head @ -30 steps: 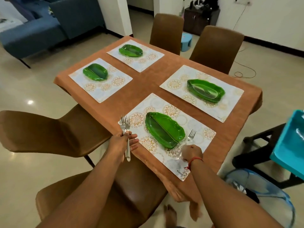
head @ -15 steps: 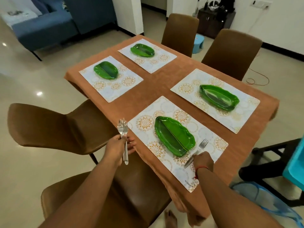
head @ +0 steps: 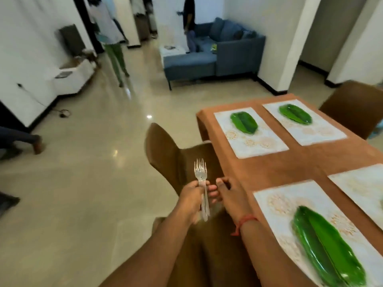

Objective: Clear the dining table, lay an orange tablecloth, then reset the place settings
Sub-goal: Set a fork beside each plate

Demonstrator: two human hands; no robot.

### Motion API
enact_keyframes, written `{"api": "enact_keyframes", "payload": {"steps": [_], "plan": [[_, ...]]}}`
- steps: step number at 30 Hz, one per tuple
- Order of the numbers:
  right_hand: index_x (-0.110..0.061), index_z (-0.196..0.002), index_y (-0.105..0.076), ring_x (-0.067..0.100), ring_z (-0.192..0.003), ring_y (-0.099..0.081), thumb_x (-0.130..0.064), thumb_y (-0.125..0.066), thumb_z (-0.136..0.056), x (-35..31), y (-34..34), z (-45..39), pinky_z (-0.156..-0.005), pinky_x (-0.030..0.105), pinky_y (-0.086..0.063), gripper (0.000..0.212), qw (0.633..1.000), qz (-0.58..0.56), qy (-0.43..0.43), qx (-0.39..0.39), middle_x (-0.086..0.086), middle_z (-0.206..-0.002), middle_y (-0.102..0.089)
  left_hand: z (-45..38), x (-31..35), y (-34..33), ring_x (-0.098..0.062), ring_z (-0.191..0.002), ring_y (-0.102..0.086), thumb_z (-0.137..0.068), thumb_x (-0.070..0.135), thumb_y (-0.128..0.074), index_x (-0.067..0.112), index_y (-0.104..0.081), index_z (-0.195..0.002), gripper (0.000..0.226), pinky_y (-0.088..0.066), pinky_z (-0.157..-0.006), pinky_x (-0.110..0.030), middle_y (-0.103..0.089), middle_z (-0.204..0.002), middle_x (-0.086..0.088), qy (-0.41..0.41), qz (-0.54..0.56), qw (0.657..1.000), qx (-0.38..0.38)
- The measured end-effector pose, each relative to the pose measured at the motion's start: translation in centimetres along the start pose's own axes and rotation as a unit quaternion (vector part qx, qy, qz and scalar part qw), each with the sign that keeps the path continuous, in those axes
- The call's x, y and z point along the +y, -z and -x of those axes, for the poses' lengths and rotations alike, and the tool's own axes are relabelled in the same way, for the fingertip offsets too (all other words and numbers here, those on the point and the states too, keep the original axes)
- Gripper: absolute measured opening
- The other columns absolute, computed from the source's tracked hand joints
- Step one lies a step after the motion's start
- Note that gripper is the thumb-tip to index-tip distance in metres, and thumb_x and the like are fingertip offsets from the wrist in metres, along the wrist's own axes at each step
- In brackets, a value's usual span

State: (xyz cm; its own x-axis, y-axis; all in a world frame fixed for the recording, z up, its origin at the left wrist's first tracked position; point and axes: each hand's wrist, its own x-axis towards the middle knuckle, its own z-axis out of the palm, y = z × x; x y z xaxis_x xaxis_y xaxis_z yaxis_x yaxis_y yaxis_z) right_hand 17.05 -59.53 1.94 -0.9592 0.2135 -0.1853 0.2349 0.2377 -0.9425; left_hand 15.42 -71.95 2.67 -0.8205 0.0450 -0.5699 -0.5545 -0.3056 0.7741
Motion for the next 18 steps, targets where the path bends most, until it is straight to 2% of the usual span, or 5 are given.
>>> {"api": "enact_keyframes", "payload": {"steps": [4, 6, 9, 14, 18], "plan": [[-0.023, -0.091, -0.063, 0.013, -0.067, -0.071, -0.027, -0.061, -0.096, -4.9, -10.6, 0.1, -0.064, 0.033, -0.062, 0.007, 0.998, -0.024, 0.015, -0.056, 0.001, -0.078, -0.070, -0.5, 5.2, 9.5, -0.022, -0.075, -0.076, -0.104, 0.011, -0.047, 0.004, -0.068, -0.107, 0.022, -0.061, -0.063, -0.035, -0.077, -0.086, -0.011, -0.062, -0.007, 0.998, 0.021], [-0.023, -0.088, -0.063, 0.017, -0.073, -0.071, -0.024, -0.063, -0.095, -6.1, -16.2, 0.1, -0.070, 0.036, -0.062, 0.006, 0.997, -0.009, 0.009, -0.072, 0.003, -0.083, -0.070, -0.9, 7.5, 14.8, -0.025, -0.081, -0.076, -0.103, 0.014, -0.050, 0.005, -0.069, -0.106, 0.021, -0.063, -0.073, -0.041, -0.078, -0.089, -0.012, -0.072, -0.026, 0.997, 0.023], [-0.025, -0.090, -0.066, 0.013, -0.074, -0.072, -0.023, -0.063, -0.095, -8.3, -26.0, -0.1, -0.065, 0.028, -0.061, 0.007, 0.997, -0.003, 0.027, -0.077, 0.003, -0.092, -0.068, -2.1, 11.4, 24.1, -0.032, -0.090, -0.076, -0.104, 0.013, -0.051, -0.002, -0.066, -0.106, 0.021, -0.062, -0.079, -0.045, -0.076, -0.095, -0.018, -0.100, -0.042, 0.994, -0.003], [-0.022, -0.092, -0.067, 0.013, -0.068, -0.073, -0.019, -0.061, -0.096, -12.5, -36.8, 0.2, -0.058, 0.026, -0.059, 0.008, 0.994, -0.041, 0.009, -0.097, 0.002, -0.081, -0.073, -2.0, 16.7, 33.9, -0.034, -0.085, -0.076, -0.101, 0.010, -0.056, -0.001, -0.066, -0.099, 0.015, -0.063, -0.072, -0.044, -0.076, -0.093, -0.020, -0.112, -0.029, 0.993, 0.033], [-0.025, -0.094, -0.066, 0.012, -0.069, -0.073, -0.023, -0.061, -0.096, -16.0, -42.0, -1.5, -0.060, 0.026, -0.059, 0.007, 0.994, -0.062, 0.009, -0.094, 0.002, -0.082, -0.073, -3.9, 21.4, 38.2, -0.036, -0.086, -0.075, -0.099, 0.010, -0.059, 0.000, -0.067, -0.100, 0.013, -0.061, -0.080, -0.053, -0.075, -0.094, -0.022, -0.116, -0.049, 0.991, 0.041]]}}
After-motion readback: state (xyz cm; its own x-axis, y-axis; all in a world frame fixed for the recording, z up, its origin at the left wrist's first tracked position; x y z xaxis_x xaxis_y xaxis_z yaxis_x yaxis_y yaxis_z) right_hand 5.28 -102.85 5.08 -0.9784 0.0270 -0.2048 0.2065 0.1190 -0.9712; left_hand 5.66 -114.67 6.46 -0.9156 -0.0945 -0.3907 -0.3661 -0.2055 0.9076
